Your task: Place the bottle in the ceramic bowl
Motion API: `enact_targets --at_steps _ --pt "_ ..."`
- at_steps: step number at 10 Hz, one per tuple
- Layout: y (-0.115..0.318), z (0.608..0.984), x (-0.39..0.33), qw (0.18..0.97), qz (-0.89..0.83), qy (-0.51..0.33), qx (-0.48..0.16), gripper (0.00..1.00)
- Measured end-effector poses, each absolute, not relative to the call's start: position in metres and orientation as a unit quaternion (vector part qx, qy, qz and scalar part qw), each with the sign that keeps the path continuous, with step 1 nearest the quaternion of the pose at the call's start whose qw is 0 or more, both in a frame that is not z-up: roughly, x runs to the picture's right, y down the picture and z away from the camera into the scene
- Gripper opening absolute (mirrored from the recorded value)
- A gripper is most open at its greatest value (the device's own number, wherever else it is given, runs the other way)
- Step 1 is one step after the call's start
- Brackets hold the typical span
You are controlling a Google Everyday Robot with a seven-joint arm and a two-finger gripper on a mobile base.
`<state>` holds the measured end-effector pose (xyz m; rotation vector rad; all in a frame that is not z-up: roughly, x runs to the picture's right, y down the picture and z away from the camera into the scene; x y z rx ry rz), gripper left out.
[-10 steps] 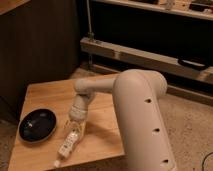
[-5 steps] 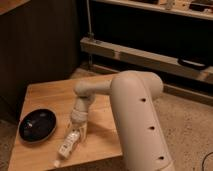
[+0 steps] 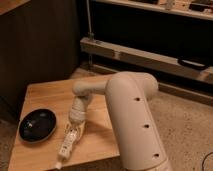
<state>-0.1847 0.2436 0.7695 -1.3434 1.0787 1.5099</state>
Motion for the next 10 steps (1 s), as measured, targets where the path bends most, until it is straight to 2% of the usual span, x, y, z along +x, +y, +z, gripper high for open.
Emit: enact_targets --at_steps 2,6,8,10 --pt "0.223 0.750 -0.187 0.415 0.603 0.416 -0.540 0.00" --pt "0.156 0.684 -0.192 0.426 0.623 0.398 -0.523 0.00" --pt "0.138 0.669 -0.204 0.432 0.624 0.396 -0.517 0.00" --pt "0.129 0.669 -0.225 0.434 0.629 0.394 -0.510 0.00"
